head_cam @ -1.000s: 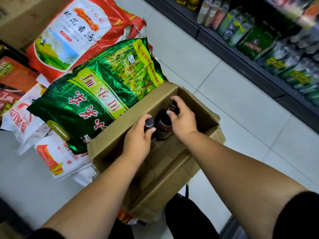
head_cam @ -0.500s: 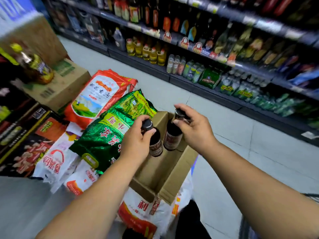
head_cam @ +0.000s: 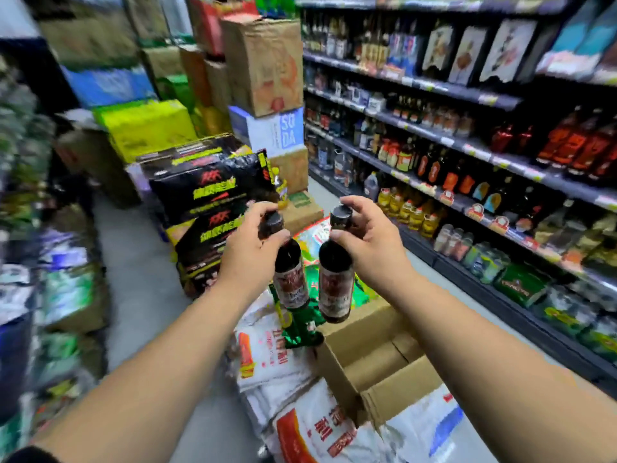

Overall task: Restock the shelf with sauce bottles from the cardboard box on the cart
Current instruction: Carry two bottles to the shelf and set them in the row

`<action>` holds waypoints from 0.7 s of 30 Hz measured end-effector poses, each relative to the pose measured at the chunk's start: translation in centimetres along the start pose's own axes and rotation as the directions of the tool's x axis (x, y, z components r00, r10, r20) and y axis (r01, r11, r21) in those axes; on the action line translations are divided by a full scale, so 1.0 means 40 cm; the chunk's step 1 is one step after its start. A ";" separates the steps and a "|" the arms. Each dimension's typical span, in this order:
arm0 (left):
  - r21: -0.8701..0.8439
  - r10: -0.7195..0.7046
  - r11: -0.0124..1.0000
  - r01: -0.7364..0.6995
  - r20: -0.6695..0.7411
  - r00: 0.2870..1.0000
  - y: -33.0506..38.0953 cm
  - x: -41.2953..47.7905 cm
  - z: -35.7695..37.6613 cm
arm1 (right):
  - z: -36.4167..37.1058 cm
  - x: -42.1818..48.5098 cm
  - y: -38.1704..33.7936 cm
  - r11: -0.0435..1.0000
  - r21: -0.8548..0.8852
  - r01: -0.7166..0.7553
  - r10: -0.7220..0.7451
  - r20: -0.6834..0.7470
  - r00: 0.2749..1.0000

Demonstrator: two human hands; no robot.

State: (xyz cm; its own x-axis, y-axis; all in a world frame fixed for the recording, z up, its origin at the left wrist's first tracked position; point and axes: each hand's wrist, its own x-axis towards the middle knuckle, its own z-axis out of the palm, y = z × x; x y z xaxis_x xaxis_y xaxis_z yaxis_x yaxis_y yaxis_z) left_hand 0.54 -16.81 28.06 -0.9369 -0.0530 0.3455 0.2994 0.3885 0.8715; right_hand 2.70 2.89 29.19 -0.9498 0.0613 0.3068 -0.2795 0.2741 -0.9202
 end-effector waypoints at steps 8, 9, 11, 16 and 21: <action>0.058 -0.046 0.996 0.066 -0.300 0.953 -0.007 -0.079 -0.402 | 0.371 0.017 -0.218 0.982 0.180 0.057 -0.111 0.303 0.947; 0.061 -0.056 0.995 0.081 -0.330 0.942 -0.014 -0.081 -0.456 | 0.427 0.024 -0.239 0.980 0.190 0.059 -0.120 0.329 0.937; 0.073 -0.071 0.992 0.106 -0.377 0.924 -0.038 -0.078 -0.564 | 0.540 0.041 -0.277 0.979 0.193 0.064 -0.130 0.357 0.925; 0.112 -0.091 0.982 0.151 -0.417 0.904 -0.135 -0.024 -0.828 | 0.836 0.105 -0.345 0.966 0.256 0.041 -0.149 0.419 0.896; 0.143 -0.107 0.974 0.178 -0.404 0.909 -0.235 0.060 -1.044 | 1.087 0.179 -0.402 0.940 0.341 -0.028 -0.138 0.452 0.881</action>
State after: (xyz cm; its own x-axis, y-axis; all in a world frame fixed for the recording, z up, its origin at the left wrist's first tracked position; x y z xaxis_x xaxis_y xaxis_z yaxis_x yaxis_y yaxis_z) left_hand 3.01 -59.00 35.23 -0.8103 -0.4612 0.3614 0.0989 0.5003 0.8602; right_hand -5.72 -42.79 35.63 -0.8621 -0.4176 0.2872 -0.2842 -0.0709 -0.9561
